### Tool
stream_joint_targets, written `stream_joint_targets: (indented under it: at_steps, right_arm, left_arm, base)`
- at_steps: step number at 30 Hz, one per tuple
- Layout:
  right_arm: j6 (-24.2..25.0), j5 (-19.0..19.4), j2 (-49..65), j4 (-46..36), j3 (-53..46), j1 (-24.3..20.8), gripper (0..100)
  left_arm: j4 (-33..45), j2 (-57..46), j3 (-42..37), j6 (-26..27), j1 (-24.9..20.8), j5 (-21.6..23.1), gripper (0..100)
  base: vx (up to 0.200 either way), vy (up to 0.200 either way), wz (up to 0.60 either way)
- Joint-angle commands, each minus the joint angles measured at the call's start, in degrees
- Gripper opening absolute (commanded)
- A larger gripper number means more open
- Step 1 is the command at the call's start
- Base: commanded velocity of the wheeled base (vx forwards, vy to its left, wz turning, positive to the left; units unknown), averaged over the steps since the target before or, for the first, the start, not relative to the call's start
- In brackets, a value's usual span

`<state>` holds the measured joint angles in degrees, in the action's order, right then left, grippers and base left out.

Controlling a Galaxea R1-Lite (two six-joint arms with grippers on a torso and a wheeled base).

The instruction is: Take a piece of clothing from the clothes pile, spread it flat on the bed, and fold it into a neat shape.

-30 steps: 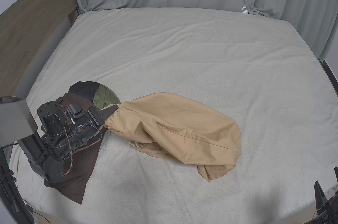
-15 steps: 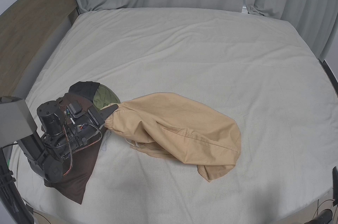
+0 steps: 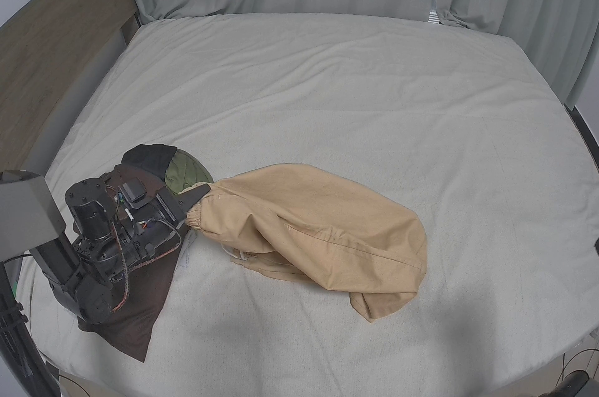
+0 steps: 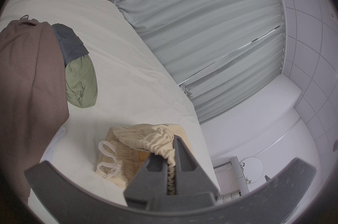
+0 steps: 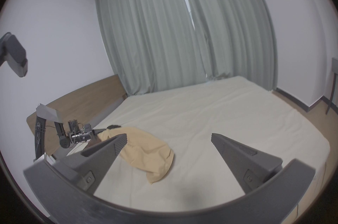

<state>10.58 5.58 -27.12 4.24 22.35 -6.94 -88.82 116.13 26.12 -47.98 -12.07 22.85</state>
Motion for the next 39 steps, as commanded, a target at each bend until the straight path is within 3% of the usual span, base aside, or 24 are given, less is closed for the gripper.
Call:
stream_joint_targets:
  at_steps: [1, 7, 13, 14, 22, 39]
  right_arm:
    - [1.0, 4.1, -17.1, 1.5, 1.5, -2.1, 100]
    - [0.6, 8.5, -24.8, 10.0, 1.7, -2.0, 100]
    - [-3.2, 11.4, -28.6, 10.8, 2.4, -2.6, 100]
    - [-3.8, 13.2, -29.5, 10.8, 2.4, -2.7, 100]
    - [-3.6, 18.2, -34.5, 11.1, 2.4, -2.9, 100]
    - [0.1, 19.1, -49.8, 25.0, -2.4, -2.7, 100]
  left_arm:
    - [0.0, -0.9, 0.0, -0.1, -0.1, 0.0, 0]
    - [0.0, -1.9, -0.1, -0.1, -0.2, 0.0, 0]
    - [0.0, -2.0, -0.4, -0.1, -0.4, 0.2, 0]
    - [0.0, -1.9, -0.4, -0.1, -0.3, 0.4, 0]
    - [0.0, -2.4, -0.4, 0.0, -0.4, 0.4, 0]
    - [0.0, -2.0, 0.2, 0.0, -0.3, 0.3, 0]
  base:
    - [0.0, 0.0, 0.0]
    - [0.0, 0.0, 0.0]
    - [0.0, 0.0, 0.0]
    - [0.0, 0.0, 0.0]
    - [0.0, 0.0, 0.0]
    - [0.0, 0.0, 0.0]
